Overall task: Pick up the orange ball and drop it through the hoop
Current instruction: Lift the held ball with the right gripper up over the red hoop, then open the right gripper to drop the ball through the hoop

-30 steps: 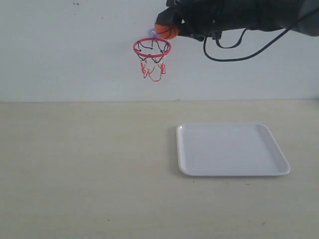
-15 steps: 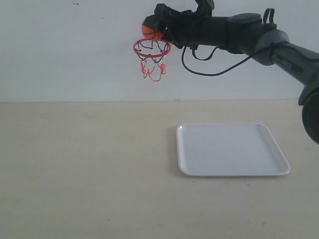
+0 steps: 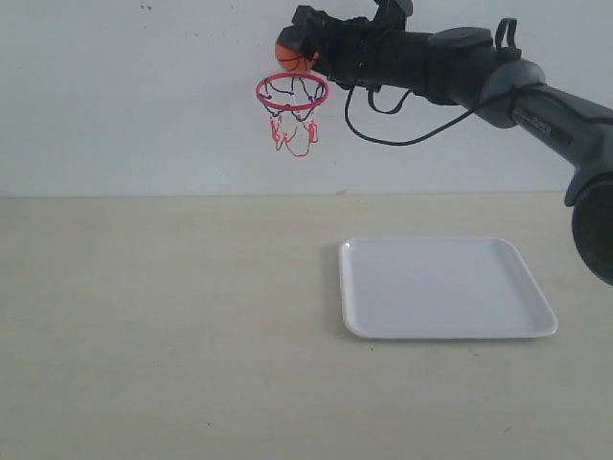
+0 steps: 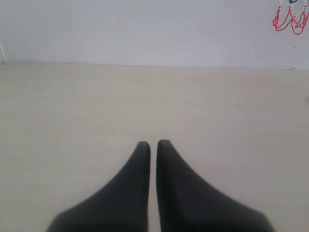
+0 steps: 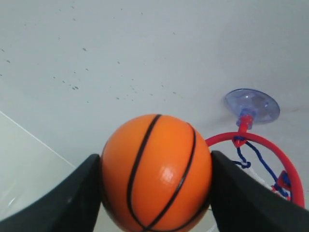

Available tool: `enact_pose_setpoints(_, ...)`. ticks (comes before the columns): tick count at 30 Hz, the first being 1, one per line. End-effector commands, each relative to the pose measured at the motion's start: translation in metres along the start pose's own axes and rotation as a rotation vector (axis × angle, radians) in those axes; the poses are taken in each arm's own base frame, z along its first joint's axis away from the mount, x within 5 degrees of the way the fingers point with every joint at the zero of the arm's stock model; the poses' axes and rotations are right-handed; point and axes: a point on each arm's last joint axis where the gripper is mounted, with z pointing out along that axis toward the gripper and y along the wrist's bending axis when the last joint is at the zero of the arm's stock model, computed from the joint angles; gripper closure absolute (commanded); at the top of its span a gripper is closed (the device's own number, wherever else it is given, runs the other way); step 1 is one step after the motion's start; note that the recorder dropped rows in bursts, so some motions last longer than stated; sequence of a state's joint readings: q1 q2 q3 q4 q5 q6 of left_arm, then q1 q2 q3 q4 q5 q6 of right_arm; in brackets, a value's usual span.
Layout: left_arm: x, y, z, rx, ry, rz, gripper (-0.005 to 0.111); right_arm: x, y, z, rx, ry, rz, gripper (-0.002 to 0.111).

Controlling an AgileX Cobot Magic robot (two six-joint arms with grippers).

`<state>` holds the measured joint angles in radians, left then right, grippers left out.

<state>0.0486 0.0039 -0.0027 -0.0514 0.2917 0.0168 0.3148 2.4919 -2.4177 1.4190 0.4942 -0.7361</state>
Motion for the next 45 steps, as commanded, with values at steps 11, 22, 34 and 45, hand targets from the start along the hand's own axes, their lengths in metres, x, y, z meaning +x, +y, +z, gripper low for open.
enact_pose_setpoints(11,0.001,0.0,0.0,0.003,-0.002,-0.006,0.103,0.002,-0.002,0.001,0.07,0.023,-0.056,0.05)
enact_pose_setpoints(22,0.001,0.0,0.0,0.003,-0.002,-0.006,0.103,0.003,-0.003,0.001,0.079,0.029,-0.049,0.047)
enact_pose_setpoints(34,0.001,0.0,0.0,0.003,-0.002,-0.006,0.103,0.005,-0.008,0.0,0.132,0.063,-0.086,0.019)
enact_pose_setpoints(45,0.001,0.0,0.0,0.003,-0.002,-0.006,0.103,-0.005,-0.003,-0.011,0.098,0.113,-0.091,0.045)
